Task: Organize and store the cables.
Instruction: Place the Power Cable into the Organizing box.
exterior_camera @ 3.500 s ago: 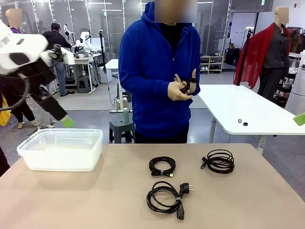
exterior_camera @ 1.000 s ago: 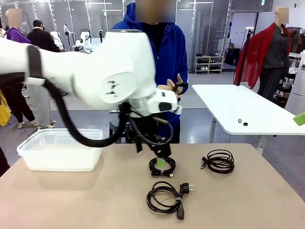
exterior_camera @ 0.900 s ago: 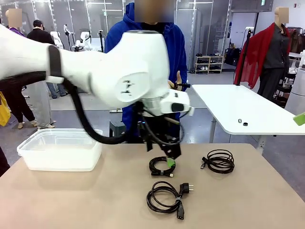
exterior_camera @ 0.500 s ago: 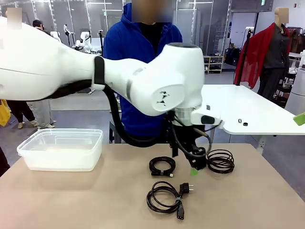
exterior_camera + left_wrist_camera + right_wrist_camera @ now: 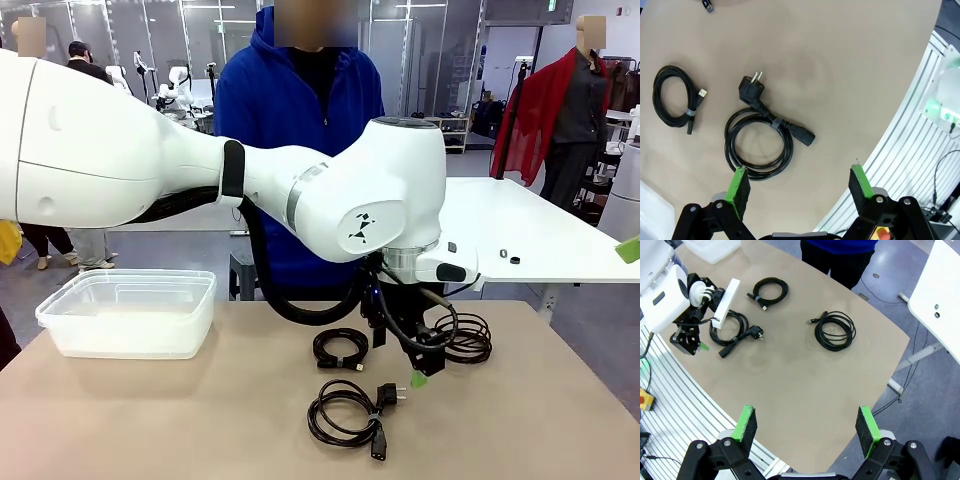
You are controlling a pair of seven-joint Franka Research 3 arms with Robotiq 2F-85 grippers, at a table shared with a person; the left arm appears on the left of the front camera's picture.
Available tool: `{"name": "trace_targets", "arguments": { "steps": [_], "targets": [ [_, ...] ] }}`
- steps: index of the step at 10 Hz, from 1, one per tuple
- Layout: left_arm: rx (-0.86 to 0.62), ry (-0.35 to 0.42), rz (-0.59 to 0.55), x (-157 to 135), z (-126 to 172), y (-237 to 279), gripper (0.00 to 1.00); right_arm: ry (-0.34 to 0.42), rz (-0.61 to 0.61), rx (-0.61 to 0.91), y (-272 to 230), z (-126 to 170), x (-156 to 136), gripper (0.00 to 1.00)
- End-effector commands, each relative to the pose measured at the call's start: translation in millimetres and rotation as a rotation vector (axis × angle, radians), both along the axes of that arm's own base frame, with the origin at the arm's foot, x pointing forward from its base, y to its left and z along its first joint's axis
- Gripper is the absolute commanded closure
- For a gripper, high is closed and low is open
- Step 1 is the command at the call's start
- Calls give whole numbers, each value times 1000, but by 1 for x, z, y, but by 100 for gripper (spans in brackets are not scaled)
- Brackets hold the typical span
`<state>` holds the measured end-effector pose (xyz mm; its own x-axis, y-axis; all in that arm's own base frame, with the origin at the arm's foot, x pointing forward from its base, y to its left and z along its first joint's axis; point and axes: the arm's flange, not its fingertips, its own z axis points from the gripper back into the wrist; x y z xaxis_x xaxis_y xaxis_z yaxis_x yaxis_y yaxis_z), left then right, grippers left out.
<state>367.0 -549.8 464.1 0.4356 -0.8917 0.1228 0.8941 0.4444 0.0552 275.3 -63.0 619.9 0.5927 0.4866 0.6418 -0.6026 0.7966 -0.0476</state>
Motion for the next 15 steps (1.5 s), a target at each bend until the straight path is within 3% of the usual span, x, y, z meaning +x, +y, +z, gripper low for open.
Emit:
{"name": "trace_targets", "arguments": {
  "steps": [1, 6, 8, 12, 15],
  "targets": [
    [12, 17, 19, -2, -2, -1, 0, 1, 0, -1, 0, 0, 0, 0],
    [1, 61, 83, 3, -24, 6, 0, 1, 0, -1, 0, 0, 0, 0],
    [-41, 26, 64, 4, -40, 12, 0, 1, 0, -1, 0, 0, 0, 0],
    [-6, 55, 106, 9, -69, 16, 0, 1, 0, -1, 0, 0, 0, 0],
    [-15, 65, 94, 8, -70, 15, 0, 1, 0, -1, 0, 0, 0, 0]
  ]
}}
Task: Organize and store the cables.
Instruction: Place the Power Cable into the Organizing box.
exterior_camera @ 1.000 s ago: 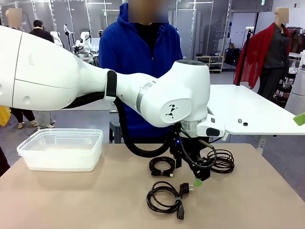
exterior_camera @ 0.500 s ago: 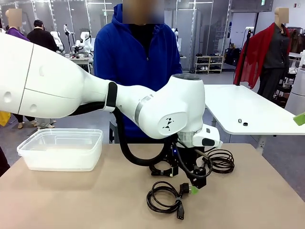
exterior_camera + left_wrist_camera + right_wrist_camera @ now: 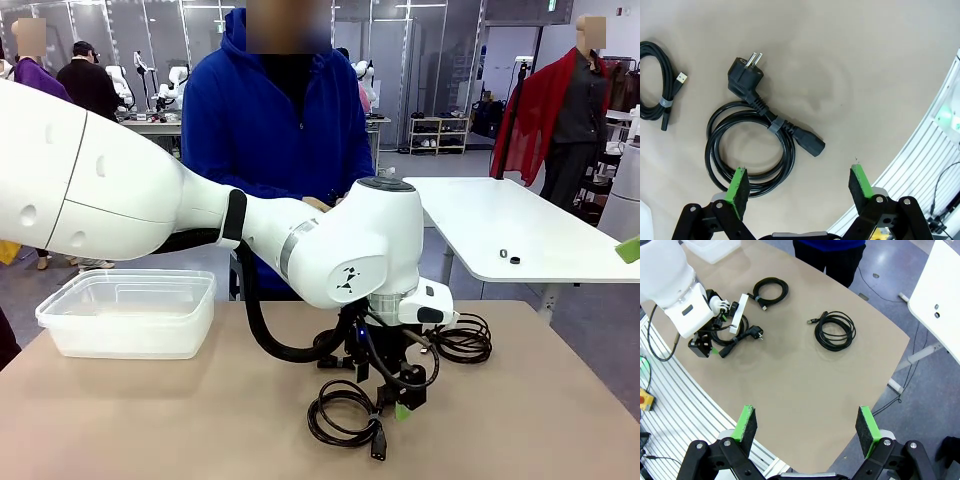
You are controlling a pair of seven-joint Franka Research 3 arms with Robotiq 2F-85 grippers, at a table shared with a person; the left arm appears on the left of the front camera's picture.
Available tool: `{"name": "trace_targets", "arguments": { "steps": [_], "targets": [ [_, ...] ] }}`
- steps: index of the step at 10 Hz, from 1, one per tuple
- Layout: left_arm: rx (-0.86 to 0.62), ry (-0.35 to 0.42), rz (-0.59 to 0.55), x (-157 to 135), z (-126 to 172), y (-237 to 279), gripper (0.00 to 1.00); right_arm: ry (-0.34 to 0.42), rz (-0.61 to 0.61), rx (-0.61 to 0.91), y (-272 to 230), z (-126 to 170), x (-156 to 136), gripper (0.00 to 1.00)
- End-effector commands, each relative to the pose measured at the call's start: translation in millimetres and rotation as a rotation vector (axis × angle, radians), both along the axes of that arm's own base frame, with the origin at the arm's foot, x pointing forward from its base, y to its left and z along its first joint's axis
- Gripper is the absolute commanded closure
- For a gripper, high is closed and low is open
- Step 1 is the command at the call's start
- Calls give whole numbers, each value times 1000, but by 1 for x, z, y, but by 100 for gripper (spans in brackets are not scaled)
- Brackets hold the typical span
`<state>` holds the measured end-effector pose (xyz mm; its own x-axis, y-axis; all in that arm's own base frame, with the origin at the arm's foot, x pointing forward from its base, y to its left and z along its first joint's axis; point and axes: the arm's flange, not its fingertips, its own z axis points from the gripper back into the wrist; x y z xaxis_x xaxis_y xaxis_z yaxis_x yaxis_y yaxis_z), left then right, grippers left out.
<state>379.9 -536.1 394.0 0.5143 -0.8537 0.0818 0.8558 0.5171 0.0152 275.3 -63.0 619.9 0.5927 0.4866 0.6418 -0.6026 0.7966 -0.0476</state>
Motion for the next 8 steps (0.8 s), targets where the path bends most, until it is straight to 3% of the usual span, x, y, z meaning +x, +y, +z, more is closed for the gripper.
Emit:
{"name": "trace_targets", "arguments": {
  "steps": [1, 8],
  "targets": [
    [2, -2, -1, 0, 0, 0, 0, 1, 0, -1, 0, 0, 0, 0],
    [1, -1, 1, 1, 0, 0, 0, 1, 0, -1, 0, 0, 0, 0]
  ]
}}
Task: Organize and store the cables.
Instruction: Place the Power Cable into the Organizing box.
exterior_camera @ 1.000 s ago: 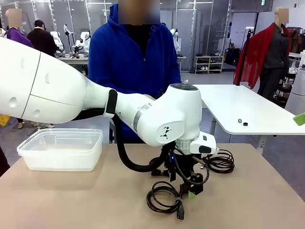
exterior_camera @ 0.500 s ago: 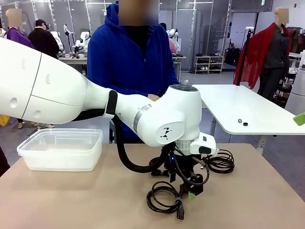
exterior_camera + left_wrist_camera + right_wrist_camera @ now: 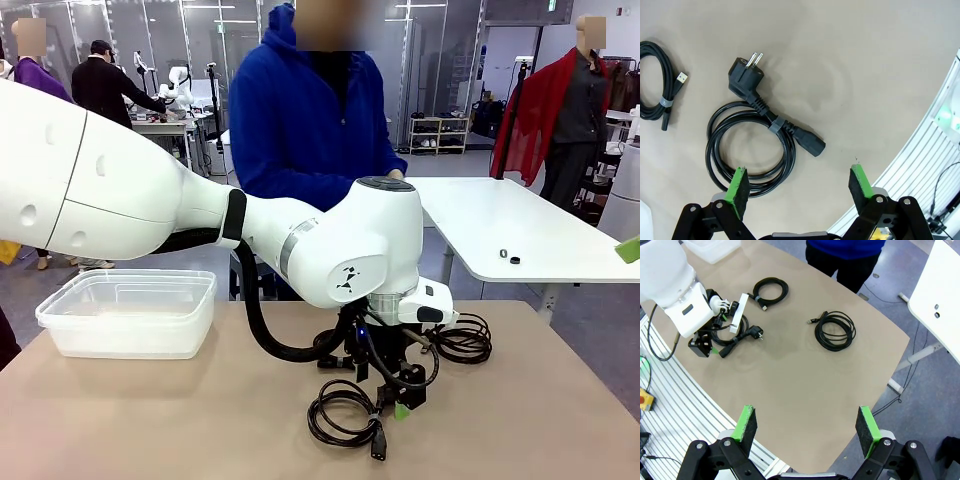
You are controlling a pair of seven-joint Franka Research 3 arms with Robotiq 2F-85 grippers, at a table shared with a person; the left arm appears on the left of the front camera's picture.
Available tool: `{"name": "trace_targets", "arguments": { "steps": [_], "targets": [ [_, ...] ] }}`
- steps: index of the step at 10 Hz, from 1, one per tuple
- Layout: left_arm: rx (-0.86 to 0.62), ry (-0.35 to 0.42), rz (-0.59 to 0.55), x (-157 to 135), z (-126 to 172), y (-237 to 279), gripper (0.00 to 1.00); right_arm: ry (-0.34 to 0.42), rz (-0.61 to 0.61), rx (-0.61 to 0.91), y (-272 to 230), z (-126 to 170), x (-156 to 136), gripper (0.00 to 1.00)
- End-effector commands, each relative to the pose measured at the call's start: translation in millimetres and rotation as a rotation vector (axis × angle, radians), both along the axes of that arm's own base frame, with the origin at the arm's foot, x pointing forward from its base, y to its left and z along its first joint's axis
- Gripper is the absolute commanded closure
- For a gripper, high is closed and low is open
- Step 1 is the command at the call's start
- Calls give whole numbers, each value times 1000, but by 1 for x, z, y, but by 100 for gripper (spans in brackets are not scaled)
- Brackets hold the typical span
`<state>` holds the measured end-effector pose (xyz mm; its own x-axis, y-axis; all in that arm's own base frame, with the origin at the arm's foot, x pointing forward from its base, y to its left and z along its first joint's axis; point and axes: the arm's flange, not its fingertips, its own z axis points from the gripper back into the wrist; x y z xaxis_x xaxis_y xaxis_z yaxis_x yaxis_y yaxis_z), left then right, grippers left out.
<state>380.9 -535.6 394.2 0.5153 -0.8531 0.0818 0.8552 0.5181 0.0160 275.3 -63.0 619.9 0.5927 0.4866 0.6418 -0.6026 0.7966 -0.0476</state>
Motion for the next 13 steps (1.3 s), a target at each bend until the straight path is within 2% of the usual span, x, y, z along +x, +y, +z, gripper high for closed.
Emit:
{"name": "trace_targets", "arguments": {
  "steps": [1, 3, 5, 7, 10, 13],
  "targets": [
    [-4, -7, 77, -3, -4, 0, 0, 1, 0, -1, 0, 0, 0, 0],
    [29, -14, 226, -18, -10, 3, 0, 1, 0, -1, 0, 0, 0, 0],
    [-1, -13, 317, -24, -18, 6, 0, 1, 0, -1, 0, 0, 0, 0],
    [10, -61, 495, -20, -26, 8, 0, 1, 0, -1, 0, 0, 0, 0],
    [-40, -45, 664, -11, -39, 13, 0, 1, 0, -1, 0, 0, 0, 0],
    [-98, -67, 751, -4, -46, 10, 0, 1, 0, -1, 0, 0, 0, 0]
  ]
}}
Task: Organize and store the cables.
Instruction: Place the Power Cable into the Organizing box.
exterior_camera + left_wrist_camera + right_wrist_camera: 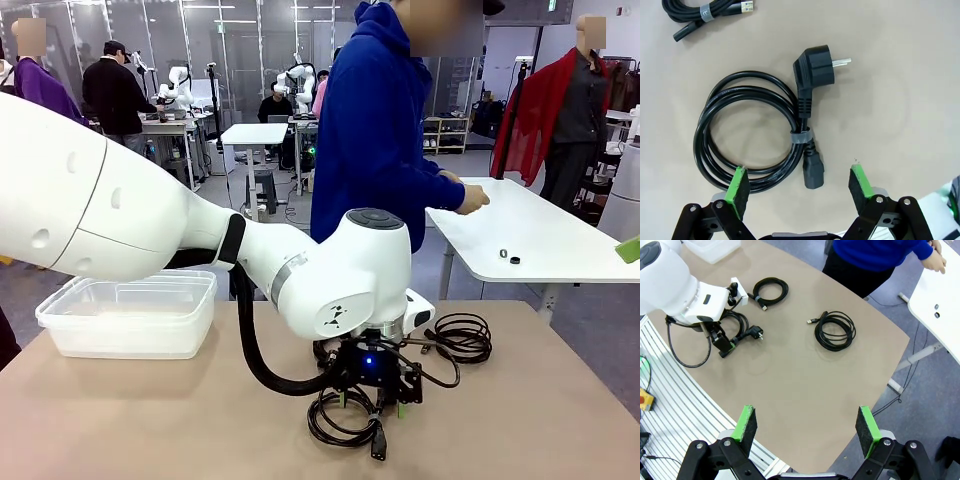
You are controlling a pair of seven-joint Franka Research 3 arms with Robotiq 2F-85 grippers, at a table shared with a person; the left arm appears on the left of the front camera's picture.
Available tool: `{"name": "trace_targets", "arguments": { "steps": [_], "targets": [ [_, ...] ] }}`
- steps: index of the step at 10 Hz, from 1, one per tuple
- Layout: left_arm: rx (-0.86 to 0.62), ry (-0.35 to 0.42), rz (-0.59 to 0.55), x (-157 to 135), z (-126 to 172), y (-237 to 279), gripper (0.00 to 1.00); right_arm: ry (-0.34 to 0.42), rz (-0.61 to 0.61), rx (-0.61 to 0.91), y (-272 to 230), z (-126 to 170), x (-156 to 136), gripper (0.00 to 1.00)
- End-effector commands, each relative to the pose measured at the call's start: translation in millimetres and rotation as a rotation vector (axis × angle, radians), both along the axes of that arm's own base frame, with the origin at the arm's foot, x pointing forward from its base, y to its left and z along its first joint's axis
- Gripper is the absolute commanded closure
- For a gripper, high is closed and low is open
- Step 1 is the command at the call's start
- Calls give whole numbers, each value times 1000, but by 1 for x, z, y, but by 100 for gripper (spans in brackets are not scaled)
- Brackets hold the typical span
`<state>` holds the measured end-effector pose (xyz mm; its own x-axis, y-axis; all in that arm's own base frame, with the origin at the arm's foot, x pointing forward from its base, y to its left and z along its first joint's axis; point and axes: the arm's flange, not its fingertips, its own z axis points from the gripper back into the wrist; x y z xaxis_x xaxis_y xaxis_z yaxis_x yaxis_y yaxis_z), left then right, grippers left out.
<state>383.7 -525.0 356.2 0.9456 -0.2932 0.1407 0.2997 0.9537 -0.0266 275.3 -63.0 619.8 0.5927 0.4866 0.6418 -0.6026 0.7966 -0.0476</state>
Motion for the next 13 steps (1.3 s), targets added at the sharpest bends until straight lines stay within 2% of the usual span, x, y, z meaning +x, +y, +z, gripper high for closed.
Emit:
{"name": "trace_targets", "arguments": {
  "steps": [1, 8, 12, 13],
  "targets": [
    [-5, -53, 61, -5, -11, -2, 0, 1, 0, -1, 0, 0, 0, 0],
    [-26, -12, 93, 16, -34, -6, 0, 1, 0, -1, 0, 0, 0, 0],
    [-34, -27, 99, 25, -44, -11, 0, 1, 0, -1, 0, 0, 0, 0],
    [-35, -10, 97, 27, -46, -13, 0, 1, 0, -1, 0, 0, 0, 0]
  ]
}}
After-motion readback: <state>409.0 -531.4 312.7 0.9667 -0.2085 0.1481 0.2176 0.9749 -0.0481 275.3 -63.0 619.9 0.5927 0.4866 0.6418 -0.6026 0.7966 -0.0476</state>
